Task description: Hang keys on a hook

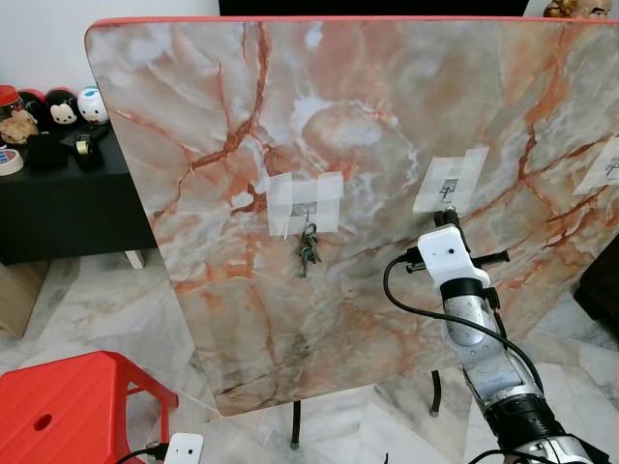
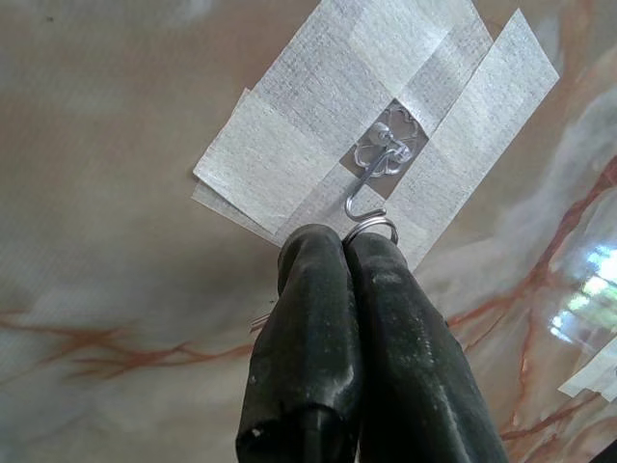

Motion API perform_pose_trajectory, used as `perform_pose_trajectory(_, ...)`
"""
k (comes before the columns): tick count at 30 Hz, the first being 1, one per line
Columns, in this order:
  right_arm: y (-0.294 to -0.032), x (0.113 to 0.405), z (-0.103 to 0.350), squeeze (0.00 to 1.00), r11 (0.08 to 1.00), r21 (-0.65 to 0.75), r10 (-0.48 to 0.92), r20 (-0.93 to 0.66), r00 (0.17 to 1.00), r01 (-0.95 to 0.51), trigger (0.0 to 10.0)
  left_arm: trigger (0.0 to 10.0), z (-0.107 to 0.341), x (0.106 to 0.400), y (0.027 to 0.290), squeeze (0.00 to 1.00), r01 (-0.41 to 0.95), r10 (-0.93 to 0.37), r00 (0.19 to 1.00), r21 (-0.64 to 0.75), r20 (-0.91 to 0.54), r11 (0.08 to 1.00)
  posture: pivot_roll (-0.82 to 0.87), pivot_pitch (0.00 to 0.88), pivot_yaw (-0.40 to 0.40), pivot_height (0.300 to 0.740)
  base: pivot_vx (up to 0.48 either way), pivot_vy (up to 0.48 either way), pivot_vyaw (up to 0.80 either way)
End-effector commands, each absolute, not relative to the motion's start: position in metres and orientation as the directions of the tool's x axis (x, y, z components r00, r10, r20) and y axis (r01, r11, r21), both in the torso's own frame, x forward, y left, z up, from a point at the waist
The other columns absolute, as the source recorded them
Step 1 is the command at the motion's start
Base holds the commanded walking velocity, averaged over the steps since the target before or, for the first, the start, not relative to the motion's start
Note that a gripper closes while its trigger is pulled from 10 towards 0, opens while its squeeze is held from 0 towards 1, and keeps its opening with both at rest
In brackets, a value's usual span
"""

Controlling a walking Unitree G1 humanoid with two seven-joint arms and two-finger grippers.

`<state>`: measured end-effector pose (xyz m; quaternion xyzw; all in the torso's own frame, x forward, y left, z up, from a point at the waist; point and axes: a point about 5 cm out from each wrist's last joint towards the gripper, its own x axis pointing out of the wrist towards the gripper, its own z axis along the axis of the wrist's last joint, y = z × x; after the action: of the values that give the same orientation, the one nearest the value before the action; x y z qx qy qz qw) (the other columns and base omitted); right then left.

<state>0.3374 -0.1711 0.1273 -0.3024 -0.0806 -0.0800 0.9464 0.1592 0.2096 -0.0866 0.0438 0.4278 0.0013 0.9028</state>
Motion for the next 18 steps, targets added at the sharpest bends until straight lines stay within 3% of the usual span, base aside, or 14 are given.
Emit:
perform_pose_trajectory(1,-0.1768,0.3401,0.1294,0.0,0.799,-0.564,-0.119,0.195,0.974,0.211,10.0,10.0,-0.0893,0.1533,0.2114,0.0,0.029,0.047,0.611,0.081,-0.79,0.996,0.01,0.025,-0.076,0.74,0.0,0.0,0.0)
perform_pose_trajectory(18,-0.1832,0.3433,0.135,0.0,0.795,-0.56,-0.135,0.212,0.968,0.233,10.0,10.0,-0.0891,0.154,0.211,0.0,0.031,0.046,0.613,0.083,-0.789,0.996,0.01,0.026,-0.073,0.74,0.0,0.0,0.0)
